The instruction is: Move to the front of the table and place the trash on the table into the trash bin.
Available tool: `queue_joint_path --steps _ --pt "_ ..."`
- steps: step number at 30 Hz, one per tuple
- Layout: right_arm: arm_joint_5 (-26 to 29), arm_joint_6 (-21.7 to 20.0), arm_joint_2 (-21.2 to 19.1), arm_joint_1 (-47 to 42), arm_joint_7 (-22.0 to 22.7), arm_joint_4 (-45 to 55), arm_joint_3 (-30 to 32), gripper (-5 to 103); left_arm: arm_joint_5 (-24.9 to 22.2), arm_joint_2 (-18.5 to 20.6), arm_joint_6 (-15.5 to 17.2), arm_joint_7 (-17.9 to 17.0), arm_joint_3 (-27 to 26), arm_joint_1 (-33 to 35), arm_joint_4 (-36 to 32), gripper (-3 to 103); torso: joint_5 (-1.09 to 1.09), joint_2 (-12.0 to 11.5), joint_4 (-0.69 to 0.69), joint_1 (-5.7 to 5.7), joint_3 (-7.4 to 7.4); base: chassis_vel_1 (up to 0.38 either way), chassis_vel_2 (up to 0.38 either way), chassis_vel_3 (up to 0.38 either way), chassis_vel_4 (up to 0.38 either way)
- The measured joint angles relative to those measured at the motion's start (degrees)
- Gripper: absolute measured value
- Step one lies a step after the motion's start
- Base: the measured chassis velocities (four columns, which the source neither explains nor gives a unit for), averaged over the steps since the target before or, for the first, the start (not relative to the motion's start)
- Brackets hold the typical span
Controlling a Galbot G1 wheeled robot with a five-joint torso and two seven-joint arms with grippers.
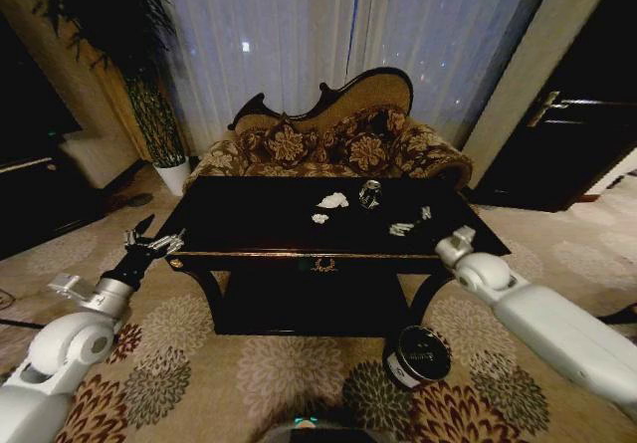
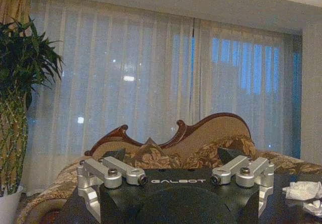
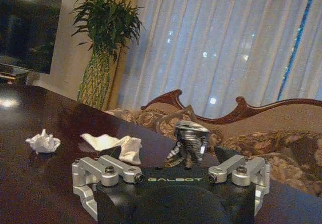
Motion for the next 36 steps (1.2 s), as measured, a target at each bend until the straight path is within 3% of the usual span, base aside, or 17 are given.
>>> queue_joint_path --steps 5,10,19,31,36 --pt "0.6 -0.1 4.2 8.4 -0.5 -6.3 -7.6 100 0.0 0.0 0.0 0.0 0.0 0.0 0.0 100 0.01 0.0 0.01 0.00 0.00 0.000 0.000 0.000 0.000" --pt "1.0 0.2 6.2 11.7 -1.0 -9.2 -9.1 100 0.0 0.0 0.0 0.0 0.0 0.0 0.0 100 -0.01 0.0 0.01 0.00 0.00 0.000 0.000 0.000 0.000" --pt "1.3 0.8 6.5 12.4 -2.4 -11.4 -9.2 100 0.0 0.0 0.0 0.0 0.0 0.0 0.0 100 -0.01 0.0 -0.02 -0.01 -0.01 0.000 0.000 0.000 0.000" --pt "-0.2 2.3 13.2 18.6 -4.2 -23.0 -13.5 100 0.0 0.0 0.0 0.0 0.0 0.0 0.0 100 -0.02 0.0 0.00 -0.01 0.00 0.000 0.000 0.000 0.000" --pt "-0.7 2.6 14.3 20.0 -4.3 -24.2 -15.1 100 0.0 0.0 0.0 0.0 0.0 0.0 0.0 100 -0.02 0.0 0.00 -0.01 0.00 0.000 0.000 0.000 0.000"
